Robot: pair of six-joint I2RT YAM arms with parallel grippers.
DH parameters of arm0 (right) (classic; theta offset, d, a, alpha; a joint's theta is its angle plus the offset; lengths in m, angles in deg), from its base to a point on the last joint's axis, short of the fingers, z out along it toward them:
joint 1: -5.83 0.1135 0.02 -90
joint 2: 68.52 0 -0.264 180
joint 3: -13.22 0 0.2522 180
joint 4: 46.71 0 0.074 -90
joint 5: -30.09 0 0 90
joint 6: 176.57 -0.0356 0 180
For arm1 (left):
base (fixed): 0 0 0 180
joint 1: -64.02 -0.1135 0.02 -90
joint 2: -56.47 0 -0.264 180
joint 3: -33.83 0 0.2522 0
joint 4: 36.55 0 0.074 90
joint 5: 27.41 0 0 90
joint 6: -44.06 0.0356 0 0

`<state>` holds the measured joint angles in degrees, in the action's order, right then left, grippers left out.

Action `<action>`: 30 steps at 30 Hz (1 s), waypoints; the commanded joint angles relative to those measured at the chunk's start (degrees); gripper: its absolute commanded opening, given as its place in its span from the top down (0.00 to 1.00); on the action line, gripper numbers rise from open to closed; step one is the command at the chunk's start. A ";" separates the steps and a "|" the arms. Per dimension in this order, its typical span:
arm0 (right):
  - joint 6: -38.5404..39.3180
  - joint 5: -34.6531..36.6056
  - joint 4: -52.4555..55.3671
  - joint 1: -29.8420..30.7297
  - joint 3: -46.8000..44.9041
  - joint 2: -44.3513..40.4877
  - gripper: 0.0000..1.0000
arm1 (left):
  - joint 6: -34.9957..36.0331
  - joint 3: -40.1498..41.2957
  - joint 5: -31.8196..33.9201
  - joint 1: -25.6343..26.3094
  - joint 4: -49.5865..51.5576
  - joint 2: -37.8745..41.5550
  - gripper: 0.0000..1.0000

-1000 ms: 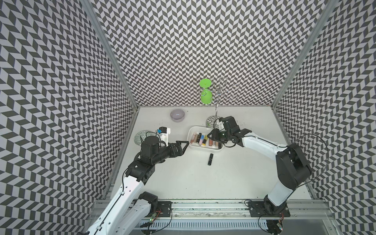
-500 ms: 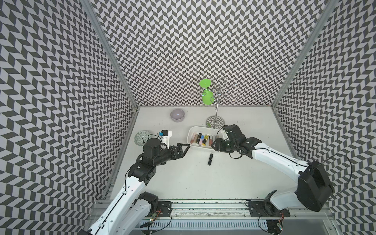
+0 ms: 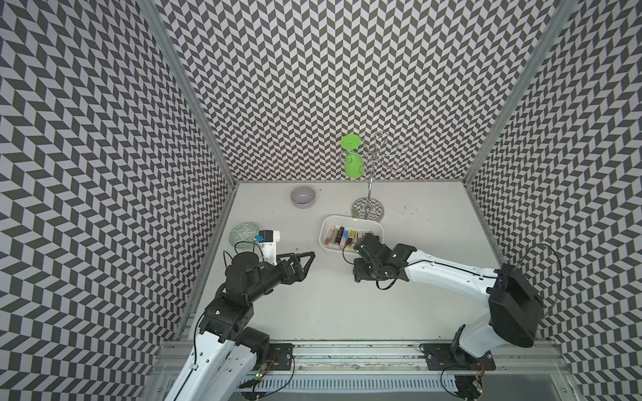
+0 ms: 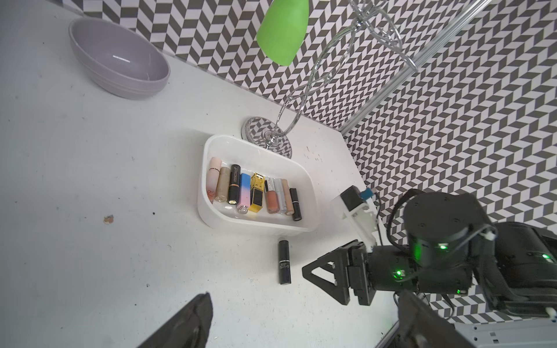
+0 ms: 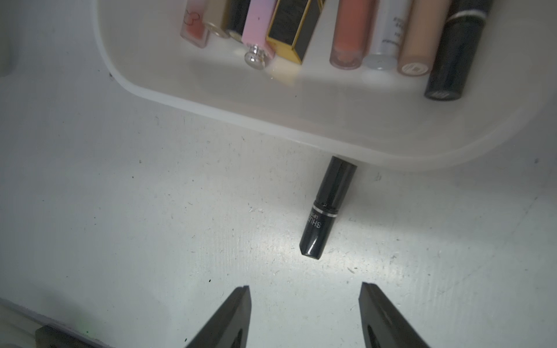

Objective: Put the lipstick into the storage box
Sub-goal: Pick up the lipstick at the center of the board.

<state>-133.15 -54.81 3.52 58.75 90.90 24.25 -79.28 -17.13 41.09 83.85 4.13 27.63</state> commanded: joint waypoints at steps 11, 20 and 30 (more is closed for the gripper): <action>-9.00 2.76 -1.45 2.49 2.52 9.31 0.41 | 10.58 -4.43 -11.58 -0.19 15.65 8.01 0.01; -9.56 5.56 -0.49 1.92 4.50 14.00 0.43 | 18.91 -7.75 -14.76 -0.23 22.28 8.54 0.02; -7.12 5.66 -1.15 -1.14 7.45 17.30 0.48 | 19.53 -7.74 -15.89 -0.22 22.38 9.28 0.02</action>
<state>-141.46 -50.24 2.99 58.38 97.11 40.03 -61.25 -23.68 26.62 83.85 25.81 36.57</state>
